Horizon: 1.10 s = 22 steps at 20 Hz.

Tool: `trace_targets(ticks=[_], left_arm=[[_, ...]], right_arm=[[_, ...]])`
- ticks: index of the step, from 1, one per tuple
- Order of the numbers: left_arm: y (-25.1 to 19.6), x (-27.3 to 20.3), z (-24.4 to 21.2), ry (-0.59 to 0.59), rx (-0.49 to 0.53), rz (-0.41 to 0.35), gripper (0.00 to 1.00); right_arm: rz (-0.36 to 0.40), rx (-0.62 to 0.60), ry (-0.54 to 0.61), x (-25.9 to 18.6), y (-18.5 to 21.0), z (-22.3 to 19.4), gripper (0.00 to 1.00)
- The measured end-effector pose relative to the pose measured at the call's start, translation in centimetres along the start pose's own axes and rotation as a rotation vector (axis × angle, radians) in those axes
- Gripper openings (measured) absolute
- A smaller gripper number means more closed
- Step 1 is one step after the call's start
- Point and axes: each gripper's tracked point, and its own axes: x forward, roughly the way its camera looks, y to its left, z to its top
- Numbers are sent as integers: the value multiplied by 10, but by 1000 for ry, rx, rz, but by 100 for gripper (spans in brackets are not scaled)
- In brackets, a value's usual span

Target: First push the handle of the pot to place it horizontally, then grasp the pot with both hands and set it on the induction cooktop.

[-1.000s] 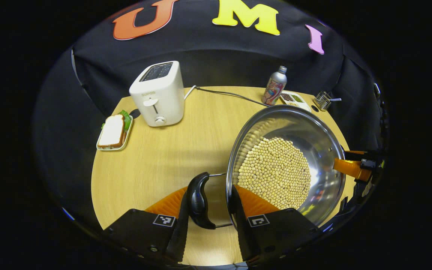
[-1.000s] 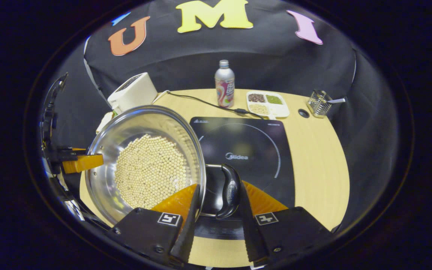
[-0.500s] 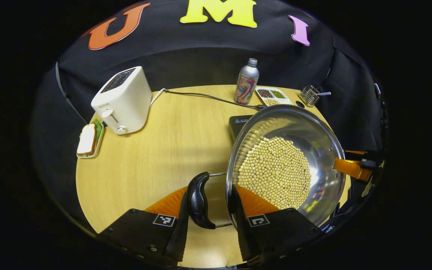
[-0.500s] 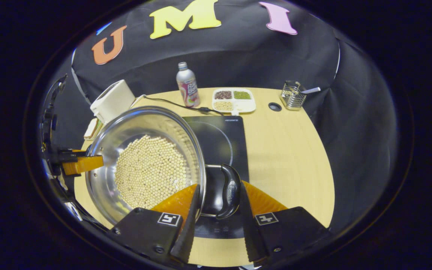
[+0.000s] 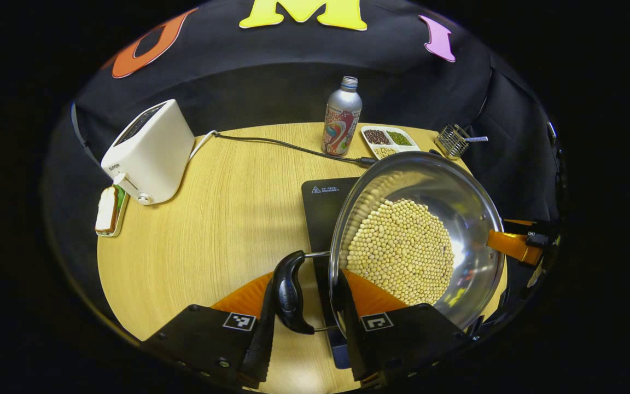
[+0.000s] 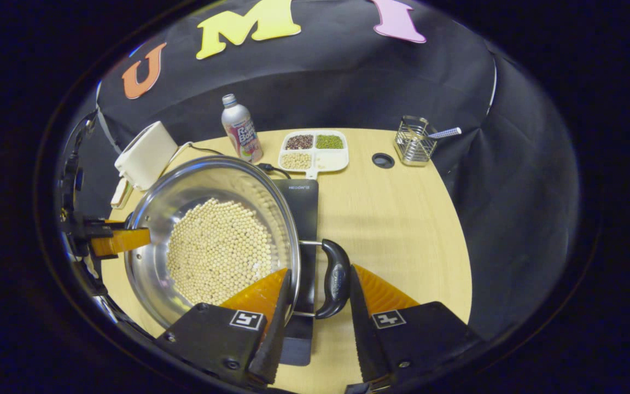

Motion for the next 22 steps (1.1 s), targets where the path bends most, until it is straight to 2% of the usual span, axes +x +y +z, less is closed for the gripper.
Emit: trace_targets(ticks=[5, 6, 7, 10, 14, 16, 17, 22], left_arm=[[0, 15, 11, -19, -16, 16, 55], [-1, 15, 9, -17, -15, 27, 60], [-3, 15, 11, -44, -5, 40, 55], [0, 19, 10, -85, 6, 67, 55], [-2, 20, 8, -63, -13, 32, 55], [-3, 21, 9, -61, -20, 16, 62], [-3, 22, 8, -59, -25, 10, 55], [-4, 23, 9, -54, -26, -2, 55]], right_arm=[[2, -21, -24, 24, -5, 19, 55], [-3, -41, -34, 23, -7, 19, 55], [-8, -54, -38, 25, -9, 20, 56], [-10, -46, -81, 28, -8, 21, 57], [-16, -60, -88, 29, -9, 20, 59], [-19, -57, -89, 29, -9, 20, 59], [-19, -57, -89, 29, -9, 20, 59], [-27, -53, -82, 29, -9, 19, 58]])
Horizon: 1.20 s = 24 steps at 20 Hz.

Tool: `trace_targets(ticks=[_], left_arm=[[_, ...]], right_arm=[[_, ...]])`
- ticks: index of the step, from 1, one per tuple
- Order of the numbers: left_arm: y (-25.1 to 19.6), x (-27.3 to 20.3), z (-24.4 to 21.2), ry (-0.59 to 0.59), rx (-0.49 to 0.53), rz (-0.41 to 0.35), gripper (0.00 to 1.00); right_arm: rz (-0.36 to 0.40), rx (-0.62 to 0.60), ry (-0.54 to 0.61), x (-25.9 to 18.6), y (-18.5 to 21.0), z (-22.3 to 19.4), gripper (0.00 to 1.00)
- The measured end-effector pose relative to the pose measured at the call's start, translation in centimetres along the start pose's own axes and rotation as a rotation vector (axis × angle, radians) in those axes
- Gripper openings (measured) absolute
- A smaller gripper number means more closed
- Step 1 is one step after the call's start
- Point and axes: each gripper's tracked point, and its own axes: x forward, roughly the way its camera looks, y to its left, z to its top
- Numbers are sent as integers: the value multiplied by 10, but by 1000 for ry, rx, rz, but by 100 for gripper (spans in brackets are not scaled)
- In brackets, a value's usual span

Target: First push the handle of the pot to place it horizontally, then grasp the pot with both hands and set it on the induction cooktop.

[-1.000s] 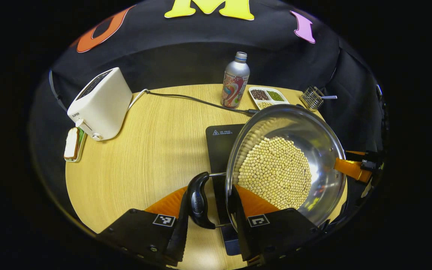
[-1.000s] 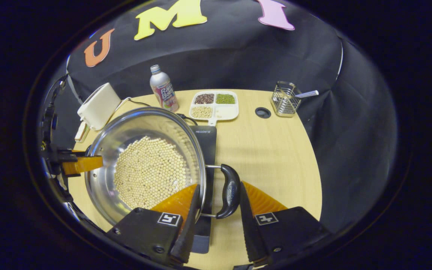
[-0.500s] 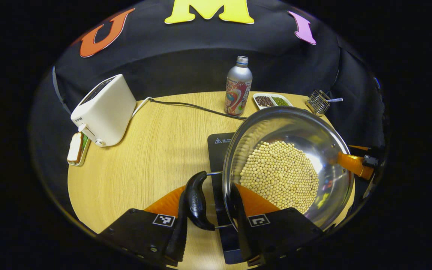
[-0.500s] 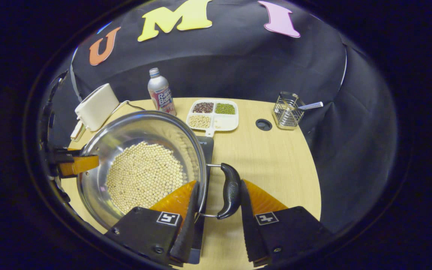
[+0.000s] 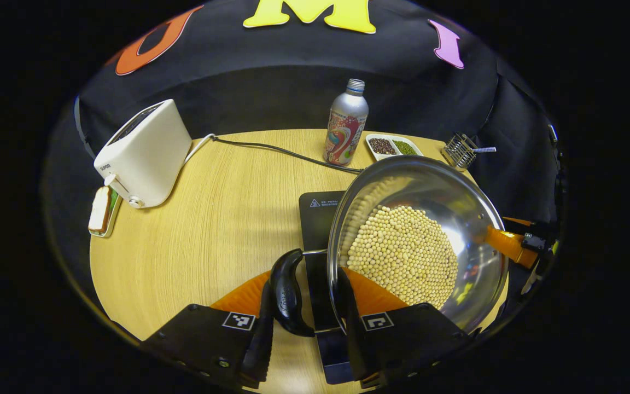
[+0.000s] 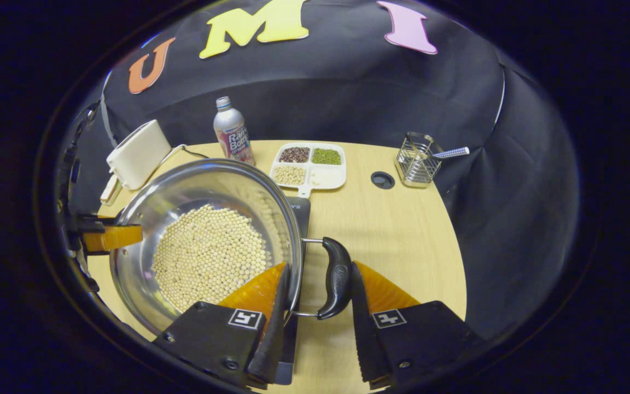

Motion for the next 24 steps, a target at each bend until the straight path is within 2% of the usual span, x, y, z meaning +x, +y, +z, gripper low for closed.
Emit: trace_targets(ticks=[11, 12, 14, 15, 16, 18, 20, 22, 24], left_arm=[[0, 0, 2, -9, -9, 0, 55], [0, -1, 1, -7, -12, -1, 65], [0, -1, 2, -20, -19, 0, 46], [2, -3, 2, -28, -14, 10, 58], [7, -7, 8, -68, -3, 41, 76], [21, -16, 25, -179, 23, 102, 98], [19, -23, 30, -241, 8, 101, 98], [22, -26, 28, -247, 15, 104, 98], [21, -27, 27, -260, 30, 109, 99]], right_arm=[[-4, -9, -8, 0, 1, 1, 59], [-3, -12, -9, 0, 0, 1, 59], [-4, -14, -14, 0, 1, 2, 58], [-19, -15, -25, 1, -1, 4, 59], [-28, -18, -36, 2, -4, 3, 67], [-45, -17, -98, 0, -6, 7, 82], [-49, -19, -121, 1, -3, 5, 80], [-45, -6, -109, 1, -2, -2, 83], [-58, 20, -137, -1, -3, 3, 82]])
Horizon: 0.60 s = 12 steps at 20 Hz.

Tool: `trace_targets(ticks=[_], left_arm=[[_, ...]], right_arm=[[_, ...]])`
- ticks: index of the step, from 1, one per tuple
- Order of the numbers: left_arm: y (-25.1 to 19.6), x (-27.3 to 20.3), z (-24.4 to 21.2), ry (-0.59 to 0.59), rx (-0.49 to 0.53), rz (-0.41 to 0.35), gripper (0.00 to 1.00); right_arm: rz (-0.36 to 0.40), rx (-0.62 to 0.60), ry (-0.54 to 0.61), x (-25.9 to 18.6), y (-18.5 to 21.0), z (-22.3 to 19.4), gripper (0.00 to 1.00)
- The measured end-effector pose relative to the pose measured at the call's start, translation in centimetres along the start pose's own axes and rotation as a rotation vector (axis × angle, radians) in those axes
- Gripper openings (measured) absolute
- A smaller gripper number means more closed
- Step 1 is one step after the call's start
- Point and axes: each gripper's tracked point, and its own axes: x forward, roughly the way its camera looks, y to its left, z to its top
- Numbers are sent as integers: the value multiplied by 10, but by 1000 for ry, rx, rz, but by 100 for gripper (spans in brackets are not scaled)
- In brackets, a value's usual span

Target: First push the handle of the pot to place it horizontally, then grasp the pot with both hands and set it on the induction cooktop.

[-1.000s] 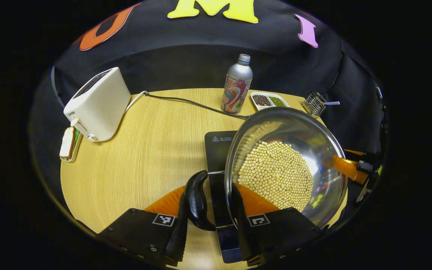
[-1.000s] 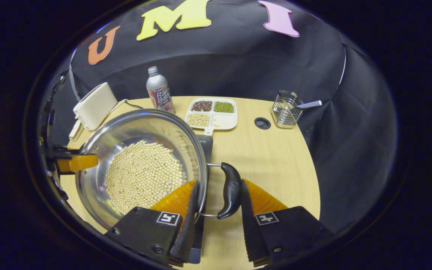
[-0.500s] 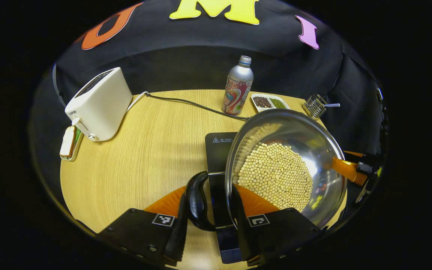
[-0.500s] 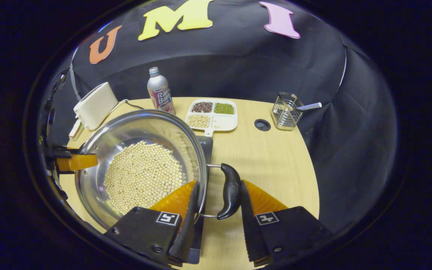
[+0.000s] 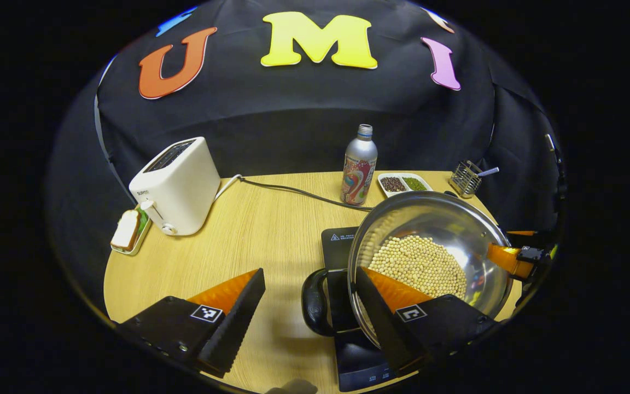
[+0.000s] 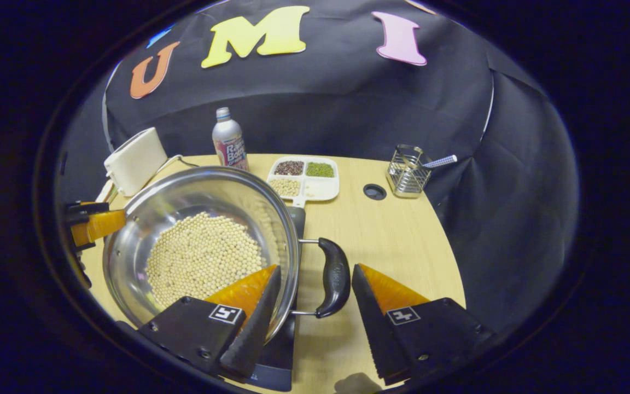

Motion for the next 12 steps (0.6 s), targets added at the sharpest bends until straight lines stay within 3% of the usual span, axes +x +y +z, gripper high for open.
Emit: trace_targets(ticks=[12], left_arm=[[11, -26, 9, -57, 41, 24, 98]], right_arm=[[13, 31, -110, -42, 14, 18, 82]])
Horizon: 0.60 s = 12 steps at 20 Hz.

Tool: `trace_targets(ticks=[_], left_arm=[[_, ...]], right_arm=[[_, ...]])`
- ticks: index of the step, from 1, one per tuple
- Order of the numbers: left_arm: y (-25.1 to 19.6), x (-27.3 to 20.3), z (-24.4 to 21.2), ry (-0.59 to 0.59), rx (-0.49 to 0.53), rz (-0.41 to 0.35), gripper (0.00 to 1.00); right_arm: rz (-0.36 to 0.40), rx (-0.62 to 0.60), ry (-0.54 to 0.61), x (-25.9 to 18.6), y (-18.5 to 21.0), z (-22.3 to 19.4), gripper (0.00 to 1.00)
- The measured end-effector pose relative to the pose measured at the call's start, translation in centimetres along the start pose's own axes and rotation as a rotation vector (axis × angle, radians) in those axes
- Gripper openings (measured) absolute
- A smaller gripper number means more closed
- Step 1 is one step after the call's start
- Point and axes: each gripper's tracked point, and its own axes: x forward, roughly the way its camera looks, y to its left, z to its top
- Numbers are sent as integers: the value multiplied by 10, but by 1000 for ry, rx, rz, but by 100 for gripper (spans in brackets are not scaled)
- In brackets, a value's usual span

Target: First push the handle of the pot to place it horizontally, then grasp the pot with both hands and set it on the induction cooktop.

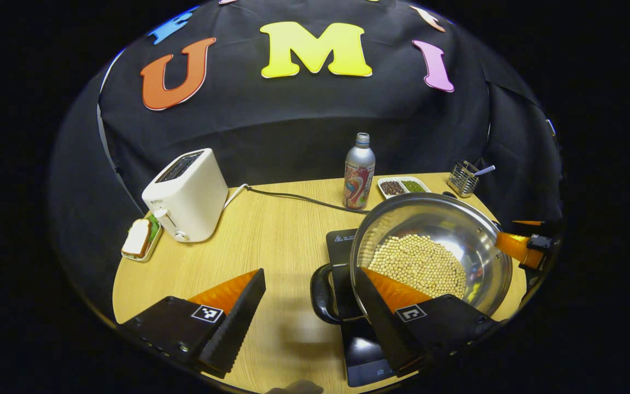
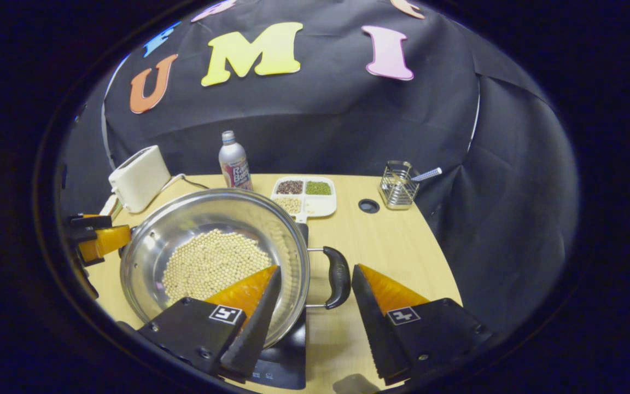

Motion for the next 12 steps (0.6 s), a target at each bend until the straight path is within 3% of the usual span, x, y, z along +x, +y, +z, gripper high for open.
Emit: trace_targets(ticks=[7, 12], left_arm=[[22, -43, 19, -62, 21, 10, 98], [26, -97, 58, -181, 0, -24, 98]], right_arm=[[-24, -34, -85, -45, 23, 25, 83], [3, -38, -200, -109, 58, 64, 83]])
